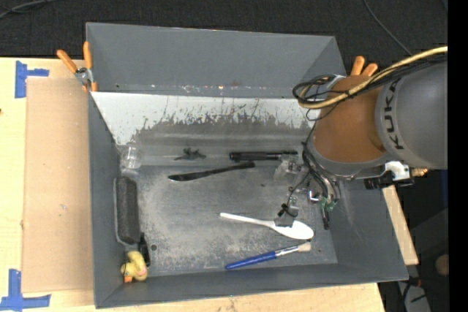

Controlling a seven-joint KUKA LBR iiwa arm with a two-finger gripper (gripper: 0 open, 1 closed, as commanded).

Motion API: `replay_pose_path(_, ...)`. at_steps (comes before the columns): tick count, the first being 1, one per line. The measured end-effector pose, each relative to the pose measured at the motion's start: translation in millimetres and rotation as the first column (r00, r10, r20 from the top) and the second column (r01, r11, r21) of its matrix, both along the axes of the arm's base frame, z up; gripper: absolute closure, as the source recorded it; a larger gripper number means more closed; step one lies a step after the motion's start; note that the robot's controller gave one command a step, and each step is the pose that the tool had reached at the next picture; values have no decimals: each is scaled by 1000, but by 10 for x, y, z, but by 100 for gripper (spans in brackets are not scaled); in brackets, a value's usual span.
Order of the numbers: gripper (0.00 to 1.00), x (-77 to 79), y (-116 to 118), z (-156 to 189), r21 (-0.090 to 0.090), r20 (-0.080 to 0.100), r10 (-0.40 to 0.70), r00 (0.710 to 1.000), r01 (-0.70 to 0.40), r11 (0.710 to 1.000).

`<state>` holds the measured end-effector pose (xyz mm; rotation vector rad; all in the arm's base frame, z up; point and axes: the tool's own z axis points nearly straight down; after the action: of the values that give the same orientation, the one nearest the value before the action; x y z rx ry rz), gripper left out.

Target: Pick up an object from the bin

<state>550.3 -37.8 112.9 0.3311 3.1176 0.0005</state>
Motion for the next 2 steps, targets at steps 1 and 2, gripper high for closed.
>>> replay_pose_path(1, 0, 60, -43, -288, 3, -9, 159, 987, -159, 987)
replay_pose_path(2, 0, -136, 79, -430, 1, 0, -7, 1000, 7, 1000)
